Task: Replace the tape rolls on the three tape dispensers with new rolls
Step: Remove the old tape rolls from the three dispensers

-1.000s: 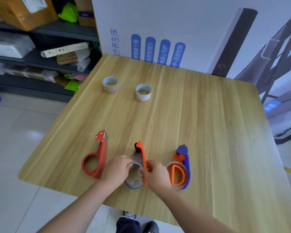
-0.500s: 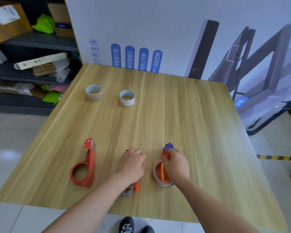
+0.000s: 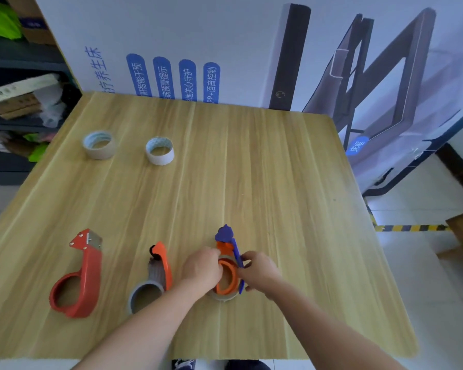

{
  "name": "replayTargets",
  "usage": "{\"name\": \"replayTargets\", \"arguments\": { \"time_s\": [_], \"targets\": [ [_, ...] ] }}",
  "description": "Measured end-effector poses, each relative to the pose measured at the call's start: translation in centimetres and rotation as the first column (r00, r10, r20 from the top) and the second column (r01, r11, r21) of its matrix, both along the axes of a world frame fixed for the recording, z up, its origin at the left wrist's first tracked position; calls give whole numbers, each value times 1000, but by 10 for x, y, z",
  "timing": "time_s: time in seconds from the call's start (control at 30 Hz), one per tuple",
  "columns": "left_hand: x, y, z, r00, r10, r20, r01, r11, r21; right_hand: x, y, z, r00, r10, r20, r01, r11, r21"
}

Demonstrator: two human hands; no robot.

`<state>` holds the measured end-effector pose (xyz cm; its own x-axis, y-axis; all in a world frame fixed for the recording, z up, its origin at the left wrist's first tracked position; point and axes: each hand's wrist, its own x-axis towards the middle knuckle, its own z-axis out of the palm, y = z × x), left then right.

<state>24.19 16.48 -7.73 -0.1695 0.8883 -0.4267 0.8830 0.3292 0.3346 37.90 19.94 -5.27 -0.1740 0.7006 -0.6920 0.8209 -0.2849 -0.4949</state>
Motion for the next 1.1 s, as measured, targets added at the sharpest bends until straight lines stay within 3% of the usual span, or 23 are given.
{"name": "replayTargets", "arguments": {
  "time_s": [0.1, 0.23, 0.33, 0.4, 0.47, 0.57, 0.67, 0.8, 0.9, 0.97, 1.1],
  "targets": [
    [6, 11, 3, 992, 109, 70, -110, 994, 16, 11, 19, 1, 997, -27, -67, 27, 1000, -9],
    [8, 33, 9, 941, 231, 249, -242, 970, 12, 26, 50, 5, 967, -139, -213, 91, 971, -222],
    [9, 45, 13, 878, 302, 371, -331, 944, 15, 29, 66, 13, 908, -211, -362, 109, 953, -282],
    [9, 51, 19, 822, 369, 434, -440, 895, 72, 28, 74, 19, 877, -244, -414, 139, 953, -268],
    [9, 52, 24, 823, 374, 427, -509, 818, 266, 24, 83, 25, 844, -308, -438, 202, 941, -272],
    [7, 50, 29, 934, 145, 325, -309, 786, 536, 15, 97, 33, 808, -368, -460, 265, 924, -275],
    [3, 51, 32, 983, -9, 185, -101, 810, 577, 6, 109, 40, 787, -377, -489, 263, 921, -287],
    [-11, 64, 41, 994, -30, 101, -35, 813, 582, -2, 120, 45, 762, -382, -523, 253, 919, -304],
    [-19, 72, 52, 956, 105, 274, -250, 780, 573, -8, 128, 45, 723, -422, -548, 288, 904, -316],
    [-29, 80, 56, 871, 264, 415, -462, 730, 504, -13, 136, 43, 705, -446, -551, 333, 895, -298],
    [-50, 100, 54, 793, 390, 467, -592, 672, 444, -24, 150, 38, 702, -454, -548, 375, 891, -257]
  ]
}}
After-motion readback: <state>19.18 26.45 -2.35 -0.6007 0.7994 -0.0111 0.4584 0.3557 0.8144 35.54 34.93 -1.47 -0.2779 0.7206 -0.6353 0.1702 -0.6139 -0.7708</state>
